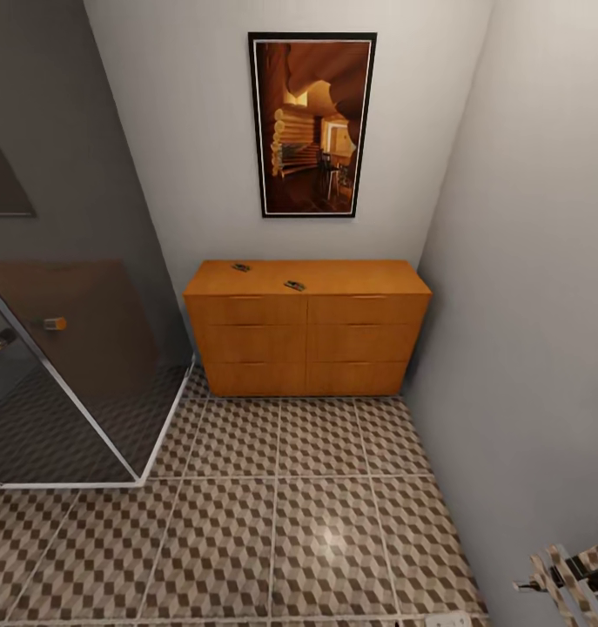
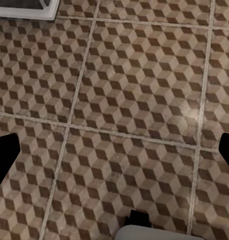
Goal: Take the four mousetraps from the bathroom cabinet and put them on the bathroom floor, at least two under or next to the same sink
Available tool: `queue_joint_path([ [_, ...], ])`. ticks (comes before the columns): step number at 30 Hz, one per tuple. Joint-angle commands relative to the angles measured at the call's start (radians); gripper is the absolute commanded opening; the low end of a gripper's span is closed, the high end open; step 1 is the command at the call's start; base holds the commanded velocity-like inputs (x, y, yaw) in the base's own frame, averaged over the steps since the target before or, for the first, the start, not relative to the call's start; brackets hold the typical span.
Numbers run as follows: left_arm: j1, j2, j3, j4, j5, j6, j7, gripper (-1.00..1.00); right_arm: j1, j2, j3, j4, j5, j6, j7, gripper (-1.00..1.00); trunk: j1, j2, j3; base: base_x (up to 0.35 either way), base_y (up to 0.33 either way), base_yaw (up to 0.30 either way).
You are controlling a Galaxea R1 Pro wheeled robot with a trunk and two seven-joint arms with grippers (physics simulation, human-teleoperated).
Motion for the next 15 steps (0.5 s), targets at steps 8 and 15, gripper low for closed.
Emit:
queue_joint_path([
  [8,-0.002,-0.001,-0.008,0.003,0.002,-0.004,0.005,1.00,-0.001,0.000,0.007,0.001,0.008,-0.001,-0.010,1.00,0.001,-0.002,0.011,0.008,0.000,0.000],
  [15,-0.002,-0.001,-0.008,0.003,0.002,-0.004,0.005,1.00,-0.001,0.000,0.007,0.001,0.008,-0.001,-0.010,1.00,0.001,-0.002,0.022,0.000,0.000,0.000],
])
